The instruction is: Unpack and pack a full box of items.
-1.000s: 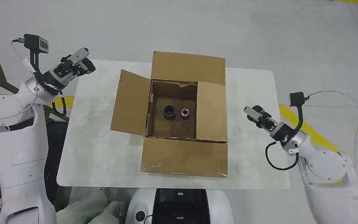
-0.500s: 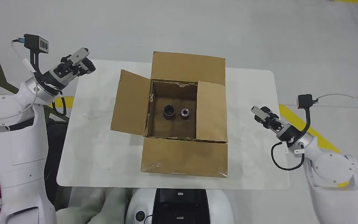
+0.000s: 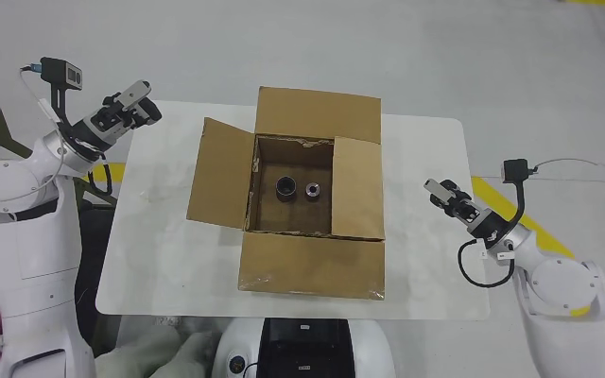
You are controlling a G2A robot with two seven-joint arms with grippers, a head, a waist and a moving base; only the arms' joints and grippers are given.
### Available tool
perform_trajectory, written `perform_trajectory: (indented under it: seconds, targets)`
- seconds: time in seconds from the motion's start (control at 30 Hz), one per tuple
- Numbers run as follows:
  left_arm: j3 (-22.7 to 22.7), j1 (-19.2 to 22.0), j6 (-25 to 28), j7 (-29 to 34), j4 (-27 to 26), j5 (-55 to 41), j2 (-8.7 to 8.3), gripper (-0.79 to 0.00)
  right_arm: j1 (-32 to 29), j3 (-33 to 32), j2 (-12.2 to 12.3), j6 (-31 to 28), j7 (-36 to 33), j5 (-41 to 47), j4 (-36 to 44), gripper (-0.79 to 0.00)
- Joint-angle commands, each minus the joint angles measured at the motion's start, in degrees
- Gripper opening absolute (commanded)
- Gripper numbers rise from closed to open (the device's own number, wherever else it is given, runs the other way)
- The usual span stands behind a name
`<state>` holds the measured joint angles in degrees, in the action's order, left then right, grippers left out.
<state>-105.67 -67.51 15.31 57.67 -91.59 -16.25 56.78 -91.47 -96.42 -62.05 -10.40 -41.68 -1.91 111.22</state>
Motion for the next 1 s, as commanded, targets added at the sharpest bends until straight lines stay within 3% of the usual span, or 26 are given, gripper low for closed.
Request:
perform_trajectory:
  seconds: [0.0,0.3,0.5,0.63,0.97]
  targets:
    - [0.44,-0.57,-1.22,0.33,-0.49,-1.29,-0.05,0.0,0.0,0.0,0.0,0.0,0.0,0.0,0.0,0.0]
    - [2.36,-1.38,-9.13,2.11,4.0,-5.5,-0.35,0.0,0.0,0.0,0.0,0.0,0.0,0.0,0.0,0.0]
    - [4.5,-2.69,-8.55,2.72,5.8,-2.07,-0.61,0.0,0.0,0.0,0.0,0.0,0.0,0.0,0.0,0.0]
    - [6.73,-4.41,-5.32,1.9,5.65,-1.22,-0.42,0.0,0.0,0.0,0.0,0.0,0.0,0.0,0.0,0.0]
    - [10.34,-6.02,-4.56,1.29,3.07,-7.74,0.13,0.0,0.0,0.0,0.0,0.0,0.0,0.0,0.0,0.0]
